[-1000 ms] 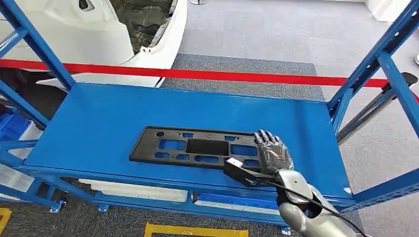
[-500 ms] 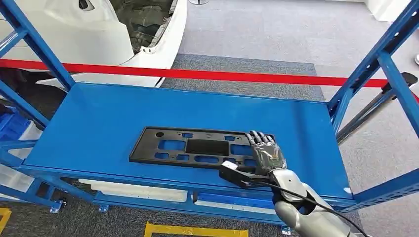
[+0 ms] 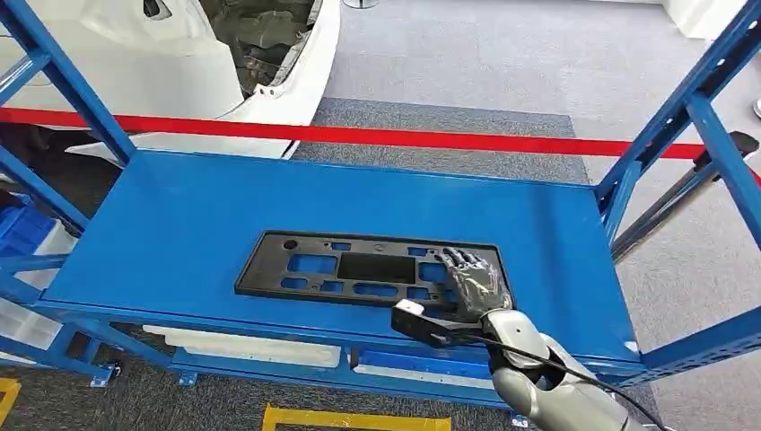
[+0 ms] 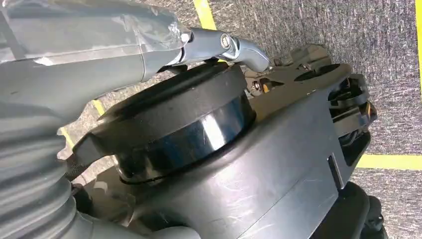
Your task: Take the parts from the cabinet and place them on the table.
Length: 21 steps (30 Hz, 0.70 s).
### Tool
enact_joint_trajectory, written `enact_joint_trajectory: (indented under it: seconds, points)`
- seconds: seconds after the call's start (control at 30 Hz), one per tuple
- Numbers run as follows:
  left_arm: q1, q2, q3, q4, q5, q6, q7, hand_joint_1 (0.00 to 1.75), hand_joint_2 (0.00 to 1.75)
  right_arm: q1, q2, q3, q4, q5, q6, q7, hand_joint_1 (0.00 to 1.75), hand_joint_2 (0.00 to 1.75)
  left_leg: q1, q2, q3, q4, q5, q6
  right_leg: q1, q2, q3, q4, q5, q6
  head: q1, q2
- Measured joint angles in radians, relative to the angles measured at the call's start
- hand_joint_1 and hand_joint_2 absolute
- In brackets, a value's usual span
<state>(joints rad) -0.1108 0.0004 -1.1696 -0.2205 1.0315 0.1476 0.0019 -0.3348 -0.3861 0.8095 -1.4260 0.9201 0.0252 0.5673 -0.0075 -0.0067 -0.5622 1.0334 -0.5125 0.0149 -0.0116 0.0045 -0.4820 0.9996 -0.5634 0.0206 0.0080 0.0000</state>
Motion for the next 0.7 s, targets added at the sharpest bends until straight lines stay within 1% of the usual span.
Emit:
enact_joint_trajectory:
  seconds: [0.23, 0.47, 0.6, 0.7]
  points:
    - [0.000, 0.000, 0.000, 0.000, 0.002, 0.000, 0.000, 0.00, 1.75, -0.015, 0.000, 0.013, 0.000, 0.021, -0.021, 0.009, 1.75, 1.75, 0.000, 0.000, 0.002, 0.000, 0.000, 0.000, 0.000, 0.000, 0.001, 0.000, 0.000, 0.000, 0.000, 0.000]
    - [0.001, 0.000, 0.000, 0.000, -0.004, 0.000, -0.004, 0.00, 1.75, -0.021, 0.000, 0.015, -0.001, 0.046, -0.024, 0.022, 1.75, 1.75, 0.000, 0.000, 0.005, 0.000, 0.000, 0.000, 0.000, 0.000, 0.004, 0.000, 0.000, 0.000, 0.000, 0.000]
    - [0.001, 0.002, -0.005, 0.000, -0.007, -0.007, -0.013, 0.00, 1.75, -0.020, 0.000, 0.015, -0.010, 0.060, -0.023, 0.035, 1.75, 1.75, 0.000, 0.000, 0.005, 0.000, 0.000, 0.000, 0.000, 0.000, 0.005, 0.000, 0.000, 0.000, 0.000, 0.000]
    - [0.001, 0.005, -0.008, 0.000, -0.006, -0.024, -0.018, 0.00, 1.75, -0.014, -0.002, 0.014, -0.023, 0.073, -0.016, 0.042, 1.75, 1.75, 0.000, 0.000, 0.005, 0.000, 0.000, 0.000, 0.000, 0.000, 0.005, 0.000, 0.000, 0.000, 0.000, 0.000]
